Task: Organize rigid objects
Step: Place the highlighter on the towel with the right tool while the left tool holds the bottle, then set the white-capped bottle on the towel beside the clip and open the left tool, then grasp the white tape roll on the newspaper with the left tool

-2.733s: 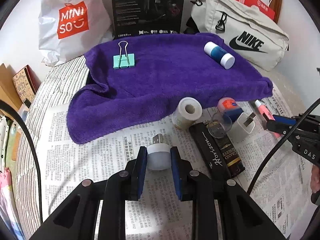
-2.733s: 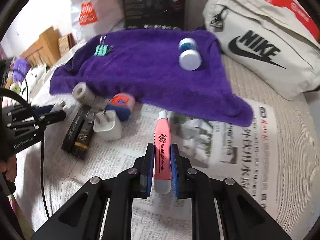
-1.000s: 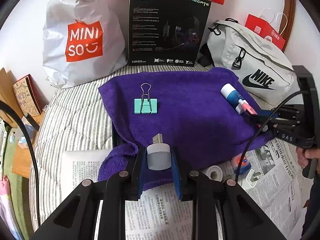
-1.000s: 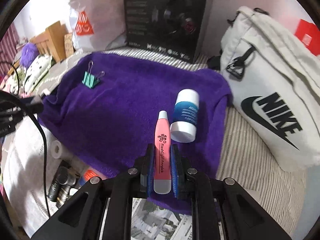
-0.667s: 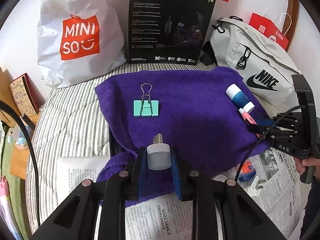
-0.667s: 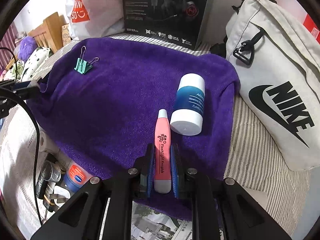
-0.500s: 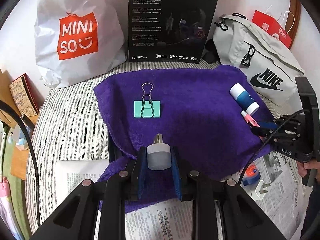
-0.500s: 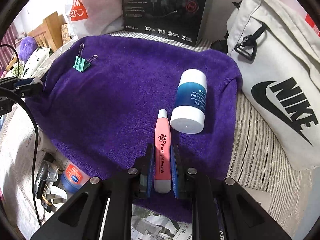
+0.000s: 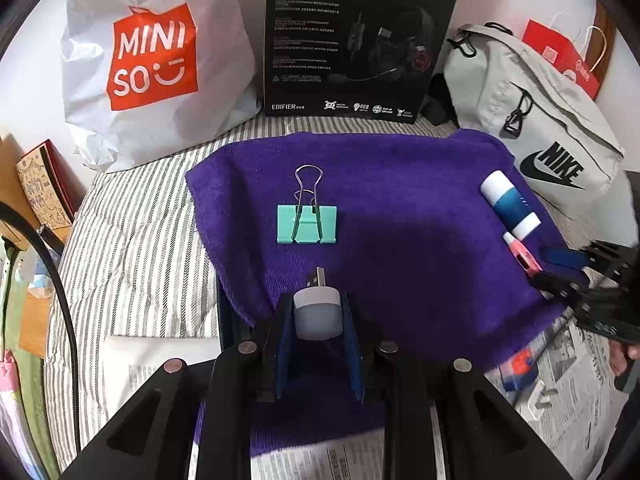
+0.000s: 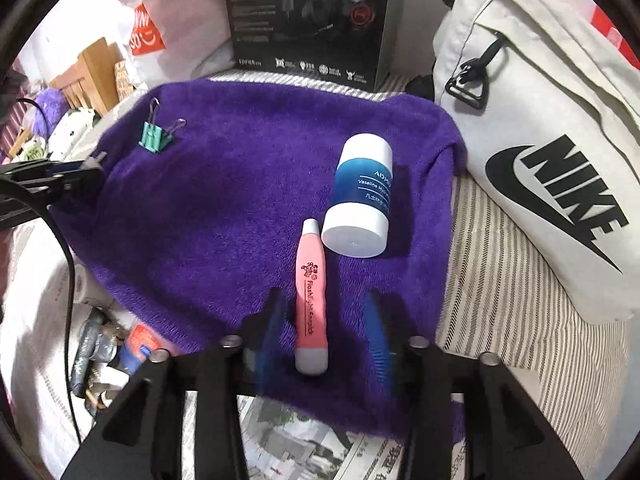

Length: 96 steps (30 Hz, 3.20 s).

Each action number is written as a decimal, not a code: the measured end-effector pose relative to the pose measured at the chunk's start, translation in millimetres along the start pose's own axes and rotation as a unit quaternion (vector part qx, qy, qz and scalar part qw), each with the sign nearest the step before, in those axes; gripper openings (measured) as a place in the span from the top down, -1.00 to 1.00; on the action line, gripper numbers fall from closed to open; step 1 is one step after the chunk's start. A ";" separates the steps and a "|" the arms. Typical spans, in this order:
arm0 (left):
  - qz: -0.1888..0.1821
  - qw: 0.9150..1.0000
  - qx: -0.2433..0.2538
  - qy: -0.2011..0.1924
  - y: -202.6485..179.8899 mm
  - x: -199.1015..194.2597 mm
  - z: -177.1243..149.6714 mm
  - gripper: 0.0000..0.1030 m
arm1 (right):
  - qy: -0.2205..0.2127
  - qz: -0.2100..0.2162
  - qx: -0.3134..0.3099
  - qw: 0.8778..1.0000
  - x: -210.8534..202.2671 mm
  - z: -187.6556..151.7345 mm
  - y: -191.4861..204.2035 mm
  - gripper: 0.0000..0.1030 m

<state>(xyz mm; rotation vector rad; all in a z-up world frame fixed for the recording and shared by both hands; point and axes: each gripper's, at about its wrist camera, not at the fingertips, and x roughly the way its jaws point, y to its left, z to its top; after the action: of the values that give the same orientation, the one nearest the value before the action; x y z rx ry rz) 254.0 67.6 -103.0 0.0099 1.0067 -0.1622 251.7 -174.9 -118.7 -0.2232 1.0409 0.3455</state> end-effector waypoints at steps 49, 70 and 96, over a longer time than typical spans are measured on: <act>0.058 0.997 0.052 -0.012 -35.8 -29.9 -21.3 0.06 | -0.060 0.036 0.124 0.990 -99.3 -72.7 6.1 -0.14; 0.008 0.998 0.052 0.029 -89.5 -23.3 -57.7 0.06 | -0.038 0.048 0.150 0.987 -110.8 -120.4 6.0 -0.21; 0.032 0.999 0.013 0.036 -52.8 -13.8 -68.5 0.42 | -0.009 0.060 0.162 0.985 -89.9 -128.6 9.0 -0.21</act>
<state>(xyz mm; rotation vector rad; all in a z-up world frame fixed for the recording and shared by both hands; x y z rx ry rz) 181.9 22.9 -124.5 0.0722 1.0740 -0.1170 103.9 -226.0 -103.6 0.1344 1.0791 0.2816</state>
